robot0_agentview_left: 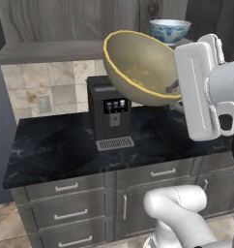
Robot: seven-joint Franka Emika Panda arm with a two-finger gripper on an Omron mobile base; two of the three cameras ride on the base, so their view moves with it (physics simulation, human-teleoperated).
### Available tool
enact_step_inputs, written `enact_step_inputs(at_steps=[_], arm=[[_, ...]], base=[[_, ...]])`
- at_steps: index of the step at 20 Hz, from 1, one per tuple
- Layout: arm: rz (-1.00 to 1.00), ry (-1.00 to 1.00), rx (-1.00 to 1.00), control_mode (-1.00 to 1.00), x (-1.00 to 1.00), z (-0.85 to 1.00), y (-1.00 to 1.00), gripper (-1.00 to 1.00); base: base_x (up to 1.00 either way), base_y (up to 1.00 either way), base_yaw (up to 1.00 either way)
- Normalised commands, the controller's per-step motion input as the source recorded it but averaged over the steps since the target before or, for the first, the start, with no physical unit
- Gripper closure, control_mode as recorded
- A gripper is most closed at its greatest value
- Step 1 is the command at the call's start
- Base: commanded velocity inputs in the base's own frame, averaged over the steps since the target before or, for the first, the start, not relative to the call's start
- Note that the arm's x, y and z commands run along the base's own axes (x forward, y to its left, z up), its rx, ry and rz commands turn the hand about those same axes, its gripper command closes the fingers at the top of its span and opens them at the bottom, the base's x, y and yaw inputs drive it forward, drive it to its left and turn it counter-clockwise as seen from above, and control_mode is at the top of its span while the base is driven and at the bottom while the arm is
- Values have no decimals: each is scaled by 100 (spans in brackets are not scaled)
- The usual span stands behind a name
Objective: Move the bowls from the cabinet to the plates on the dining table.
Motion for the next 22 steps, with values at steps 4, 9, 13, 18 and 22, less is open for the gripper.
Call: enact_step_inputs(at_steps=[4, 9, 13, 18, 22], arm=[[0, 0, 0, 100, 0, 0, 0, 100], [0, 0, 0, 100, 0, 0, 0, 100], [0, 0, 0, 100, 0, 0, 0, 100], [0, 0, 0, 100, 0, 0, 0, 100], [0, 0, 0, 100, 0, 0, 0, 100]], base=[[-60, -9, -4], [-61, -9, -4], [-61, -9, -4], [-61, -8, -4], [-60, -5, -4]])
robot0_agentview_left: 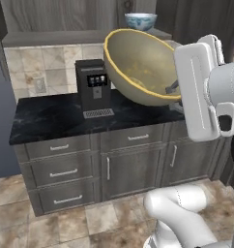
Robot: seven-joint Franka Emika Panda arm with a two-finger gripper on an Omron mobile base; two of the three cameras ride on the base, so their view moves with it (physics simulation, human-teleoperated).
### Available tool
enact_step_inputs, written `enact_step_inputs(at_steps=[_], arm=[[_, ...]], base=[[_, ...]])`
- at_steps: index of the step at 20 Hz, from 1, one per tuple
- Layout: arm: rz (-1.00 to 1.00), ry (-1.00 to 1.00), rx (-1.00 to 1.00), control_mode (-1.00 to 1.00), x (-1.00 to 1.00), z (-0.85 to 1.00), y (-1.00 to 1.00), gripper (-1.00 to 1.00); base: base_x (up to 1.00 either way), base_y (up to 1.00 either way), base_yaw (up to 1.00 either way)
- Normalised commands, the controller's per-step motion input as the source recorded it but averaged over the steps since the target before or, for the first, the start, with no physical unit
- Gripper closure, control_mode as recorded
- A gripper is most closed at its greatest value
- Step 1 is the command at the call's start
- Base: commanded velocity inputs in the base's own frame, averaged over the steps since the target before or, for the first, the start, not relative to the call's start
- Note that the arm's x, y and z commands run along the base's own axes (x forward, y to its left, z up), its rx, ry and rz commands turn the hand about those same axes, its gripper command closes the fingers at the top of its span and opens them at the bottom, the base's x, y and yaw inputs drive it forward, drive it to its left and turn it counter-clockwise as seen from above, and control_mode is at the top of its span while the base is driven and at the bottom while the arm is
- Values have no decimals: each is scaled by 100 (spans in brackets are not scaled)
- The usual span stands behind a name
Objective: Move the bowls from the cabinet to the plates on the dining table.
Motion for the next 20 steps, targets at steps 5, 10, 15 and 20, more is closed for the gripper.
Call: enact_step_inputs(at_steps=[5, 10, 15, 20], arm=[[0, 0, 0, 100, 0, 0, 0, 100], [0, 0, 0, 100, 0, 0, 0, 100], [0, 0, 0, 100, 0, 0, 0, 100], [0, 0, 0, 100, 0, 0, 0, 100]], base=[[-61, -5, -3], [-61, -7, -4], [-28, -8, -15], [-2, 0, -25]])
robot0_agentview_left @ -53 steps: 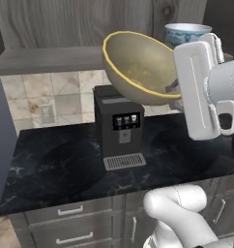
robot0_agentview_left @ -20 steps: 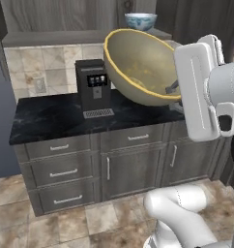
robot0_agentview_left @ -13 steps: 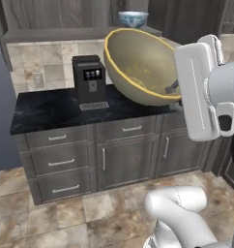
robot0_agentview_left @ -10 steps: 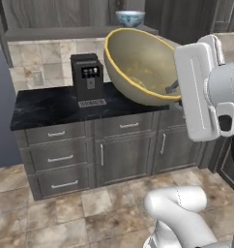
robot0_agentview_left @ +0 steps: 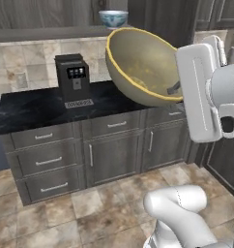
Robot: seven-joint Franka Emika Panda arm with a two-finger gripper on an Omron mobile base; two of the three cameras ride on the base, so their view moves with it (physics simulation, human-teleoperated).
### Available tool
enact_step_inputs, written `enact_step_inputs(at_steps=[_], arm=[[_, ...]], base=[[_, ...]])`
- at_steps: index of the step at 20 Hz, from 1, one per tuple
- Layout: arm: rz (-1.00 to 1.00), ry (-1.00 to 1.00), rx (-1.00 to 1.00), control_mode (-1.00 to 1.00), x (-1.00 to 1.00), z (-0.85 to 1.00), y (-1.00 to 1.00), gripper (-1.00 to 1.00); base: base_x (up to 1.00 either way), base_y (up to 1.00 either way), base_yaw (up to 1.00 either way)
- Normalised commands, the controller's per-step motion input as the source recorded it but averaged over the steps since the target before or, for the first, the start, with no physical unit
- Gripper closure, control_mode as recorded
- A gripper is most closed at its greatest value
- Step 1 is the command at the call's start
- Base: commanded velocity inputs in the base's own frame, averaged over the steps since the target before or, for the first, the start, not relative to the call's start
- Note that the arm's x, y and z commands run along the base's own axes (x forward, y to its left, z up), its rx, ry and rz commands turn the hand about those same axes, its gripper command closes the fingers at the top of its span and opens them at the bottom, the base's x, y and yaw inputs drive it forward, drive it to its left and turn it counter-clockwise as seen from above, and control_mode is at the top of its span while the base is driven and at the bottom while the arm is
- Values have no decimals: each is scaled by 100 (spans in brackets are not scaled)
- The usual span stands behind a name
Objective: Move the bowls from the cabinet to the plates on the dining table.
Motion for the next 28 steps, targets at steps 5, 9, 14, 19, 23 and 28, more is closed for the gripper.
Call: enact_step_inputs(at_steps=[5, 9, 14, 19, 23, 28], arm=[[0, 0, 0, 100, 0, 0, 0, 100], [0, 0, 0, 100, 0, 0, 0, 100], [0, 0, 0, 100, 0, 0, 0, 100], [0, 0, 0, 100, 0, 0, 0, 100], [0, 0, 0, 100, 0, 0, 0, 100], [0, 0, 0, 100, 0, 0, 0, 100]], base=[[-10, -4, -21], [-60, -16, -2], [-59, -23, 2], [-52, -22, 7], [-45, -22, 11], [-61, -23, 1]])
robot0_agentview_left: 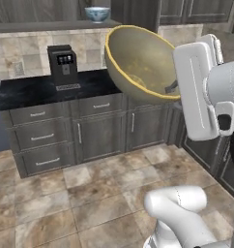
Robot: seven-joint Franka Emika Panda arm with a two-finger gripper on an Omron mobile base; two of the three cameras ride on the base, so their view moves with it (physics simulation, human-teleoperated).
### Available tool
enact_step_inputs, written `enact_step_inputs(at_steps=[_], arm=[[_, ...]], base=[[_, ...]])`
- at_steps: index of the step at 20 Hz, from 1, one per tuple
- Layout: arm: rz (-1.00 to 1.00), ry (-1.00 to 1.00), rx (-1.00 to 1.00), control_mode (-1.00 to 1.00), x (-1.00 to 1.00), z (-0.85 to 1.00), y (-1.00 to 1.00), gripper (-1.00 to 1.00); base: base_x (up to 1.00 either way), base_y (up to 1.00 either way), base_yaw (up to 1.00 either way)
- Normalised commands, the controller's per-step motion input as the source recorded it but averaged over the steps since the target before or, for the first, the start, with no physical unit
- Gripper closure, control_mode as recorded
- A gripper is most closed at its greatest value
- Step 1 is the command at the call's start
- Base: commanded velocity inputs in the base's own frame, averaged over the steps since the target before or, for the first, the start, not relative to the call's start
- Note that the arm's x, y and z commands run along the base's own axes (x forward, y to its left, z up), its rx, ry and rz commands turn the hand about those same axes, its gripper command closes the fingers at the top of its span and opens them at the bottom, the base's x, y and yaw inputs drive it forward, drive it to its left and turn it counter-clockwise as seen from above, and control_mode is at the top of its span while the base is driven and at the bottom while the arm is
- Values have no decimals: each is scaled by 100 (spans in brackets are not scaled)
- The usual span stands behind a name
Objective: Move the bowls from the cabinet to the plates on the dining table.
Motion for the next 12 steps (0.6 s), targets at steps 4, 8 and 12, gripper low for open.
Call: enact_step_inputs(at_steps=[4, 8, 12], arm=[[0, 0, 0, 100, 0, 0, 0, 100], [0, 0, 0, 100, 0, 0, 0, 100], [0, 0, 0, 100, 0, 0, 0, 100]], base=[[-62, -23, 0], [-62, -23, 0], [-62, -21, 0]])
